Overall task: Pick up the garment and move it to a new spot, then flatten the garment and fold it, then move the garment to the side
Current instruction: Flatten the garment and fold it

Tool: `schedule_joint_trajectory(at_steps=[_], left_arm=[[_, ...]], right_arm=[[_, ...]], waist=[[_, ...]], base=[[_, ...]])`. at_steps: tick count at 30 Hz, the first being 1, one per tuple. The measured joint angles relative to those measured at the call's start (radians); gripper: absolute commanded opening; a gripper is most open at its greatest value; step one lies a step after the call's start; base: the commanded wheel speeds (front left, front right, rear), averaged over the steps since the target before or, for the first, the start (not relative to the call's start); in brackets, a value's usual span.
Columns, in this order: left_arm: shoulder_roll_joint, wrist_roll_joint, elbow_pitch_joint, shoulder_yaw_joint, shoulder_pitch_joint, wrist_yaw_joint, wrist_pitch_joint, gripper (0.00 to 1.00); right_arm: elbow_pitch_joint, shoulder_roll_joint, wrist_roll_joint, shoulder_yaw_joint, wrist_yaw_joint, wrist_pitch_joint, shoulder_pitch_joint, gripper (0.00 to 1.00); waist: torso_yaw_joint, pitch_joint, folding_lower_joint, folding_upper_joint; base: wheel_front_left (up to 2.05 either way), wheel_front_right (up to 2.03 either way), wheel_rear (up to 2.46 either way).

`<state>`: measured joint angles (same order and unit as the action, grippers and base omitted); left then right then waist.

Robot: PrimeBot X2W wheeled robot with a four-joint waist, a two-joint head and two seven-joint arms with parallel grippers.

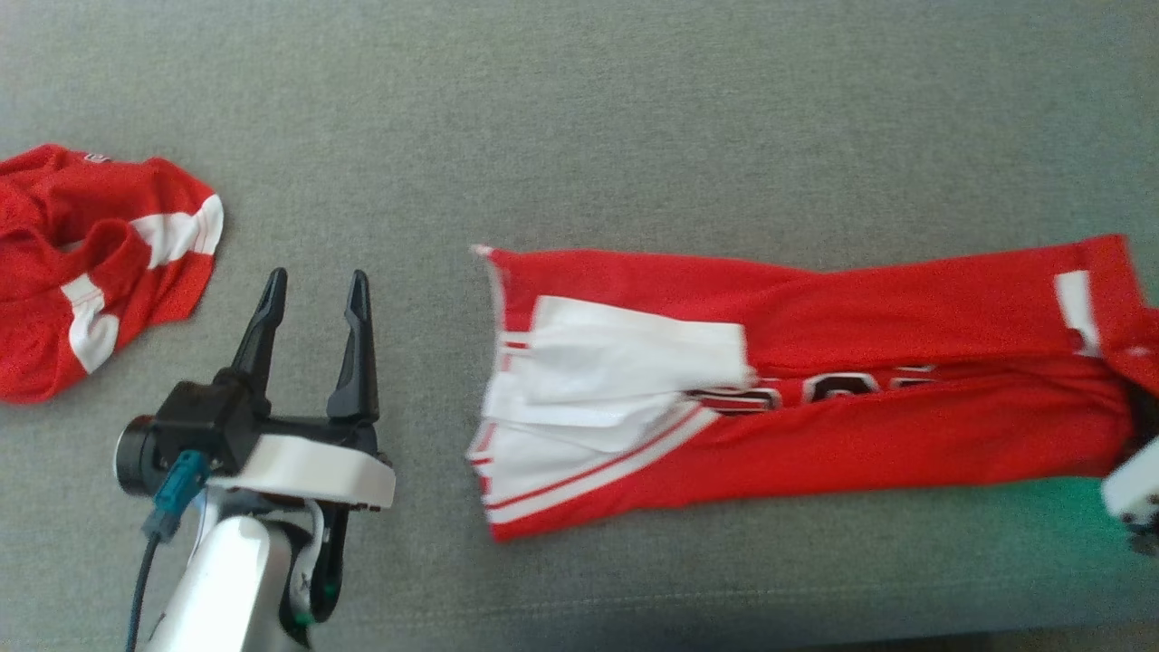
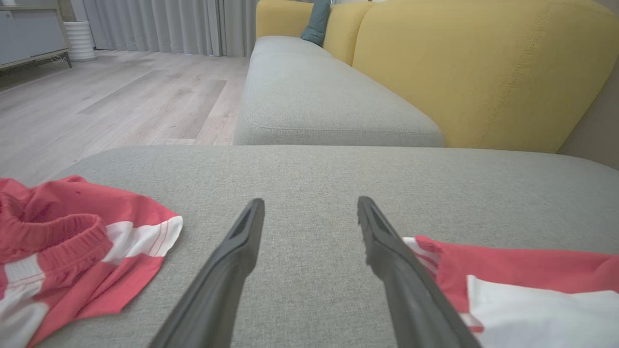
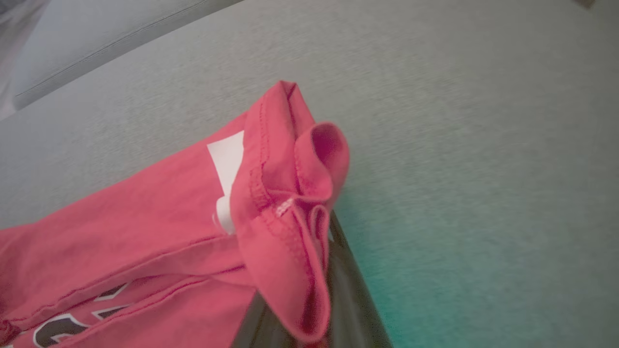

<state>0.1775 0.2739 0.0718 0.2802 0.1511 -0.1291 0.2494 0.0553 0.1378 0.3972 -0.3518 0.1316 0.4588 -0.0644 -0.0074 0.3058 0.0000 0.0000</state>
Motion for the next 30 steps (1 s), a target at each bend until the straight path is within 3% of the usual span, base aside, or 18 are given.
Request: schedule_joint_trajectory(at_steps=[3,5,11,14,18,24,30], left_arm=[[-0.001,-0.002,0.0,-0.001,0.0,0.001,0.0,1.0],[-0.001,-0.002,0.002,-0.002,0.0,0.003,0.0,1.0],[-0.002,-0.002,0.014,-0.001,-0.004,0.006,0.0,1.0],[-0.005,-0.003,0.016,0.002,-0.008,0.006,0.0,1.0],[-0.012,-0.002,0.019,0.009,-0.008,0.007,0.0,1.0],[-0.019,-0.002,0.029,0.026,-0.008,0.014,0.0,1.0],[-0.027,-0.002,0.041,0.031,-0.007,0.016,0.0,1.0]], right_arm=[[-0.027,0.001,-0.018,-0.042,0.0,0.033,0.0,0.0],[-0.071,-0.003,-0.028,-0.018,0.0,0.058,0.0,0.0],[-0.262,-0.05,-0.021,0.223,0.0,0.135,-0.008,0.0],[-0.284,-0.068,0.006,0.356,0.0,0.146,-0.008,0.0],[-0.225,-0.076,0.077,0.529,0.0,0.121,-0.011,0.0],[-0.062,-0.077,0.254,0.759,0.0,-0.055,-0.042,0.0],[0.075,-0.077,0.3,0.868,0.0,-0.187,-0.142,0.0]], waist=[[-0.007,-0.008,0.0,0.0],[-0.012,-0.017,0.0,0.0],[-0.017,-0.052,0.0,0.0],[-0.013,-0.066,0.0,0.0],[0.006,-0.071,0.0,0.0],[0.045,-0.062,0.0,0.0],[0.078,-0.046,0.0,0.0]], base=[[0.0,0.0,0.0],[0.0,0.0,0.0],[0.0,0.0,0.0],[0.0,0.0,0.0],[0.0,0.0,0.0],[0.0,0.0,0.0],[0.0,0.0,0.0]])
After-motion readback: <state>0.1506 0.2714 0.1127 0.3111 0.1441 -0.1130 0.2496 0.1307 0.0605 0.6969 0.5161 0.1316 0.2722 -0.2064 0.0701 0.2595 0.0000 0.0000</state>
